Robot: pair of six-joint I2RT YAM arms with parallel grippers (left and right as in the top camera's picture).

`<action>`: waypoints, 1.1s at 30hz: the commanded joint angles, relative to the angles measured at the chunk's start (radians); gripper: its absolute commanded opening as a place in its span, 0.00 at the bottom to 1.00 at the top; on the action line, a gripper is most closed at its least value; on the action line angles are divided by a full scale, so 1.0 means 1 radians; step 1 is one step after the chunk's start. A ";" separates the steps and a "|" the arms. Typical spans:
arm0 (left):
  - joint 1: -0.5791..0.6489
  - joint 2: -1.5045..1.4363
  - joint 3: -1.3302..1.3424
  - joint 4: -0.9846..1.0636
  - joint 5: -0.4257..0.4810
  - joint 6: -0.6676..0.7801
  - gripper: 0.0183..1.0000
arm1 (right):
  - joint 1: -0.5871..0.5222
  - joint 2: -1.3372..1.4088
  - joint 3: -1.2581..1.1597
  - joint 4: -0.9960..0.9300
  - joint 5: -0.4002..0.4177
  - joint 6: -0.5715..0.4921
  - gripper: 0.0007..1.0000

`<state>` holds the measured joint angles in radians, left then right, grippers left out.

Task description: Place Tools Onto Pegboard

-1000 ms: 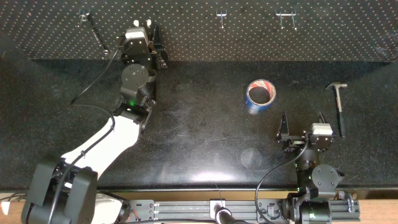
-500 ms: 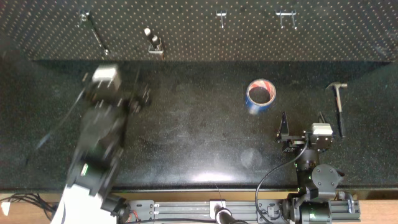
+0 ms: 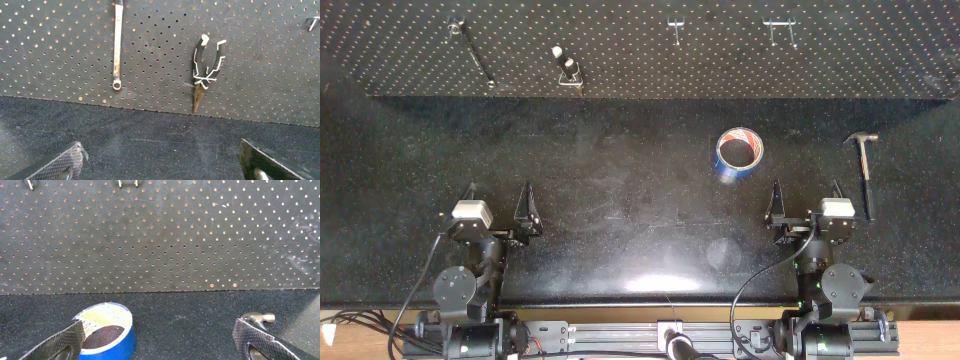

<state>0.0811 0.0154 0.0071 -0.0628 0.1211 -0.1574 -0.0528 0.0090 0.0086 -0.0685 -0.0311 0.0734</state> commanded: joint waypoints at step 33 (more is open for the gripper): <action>0.002 -0.012 -0.002 -0.005 0.022 0.013 0.99 | 0.207 1.462 0.868 -0.320 -0.309 0.116 0.98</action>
<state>0.0811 0.0128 0.0074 -0.0631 0.1249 -0.1570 0.1455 1.4292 0.8421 -0.3889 -0.3496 0.2256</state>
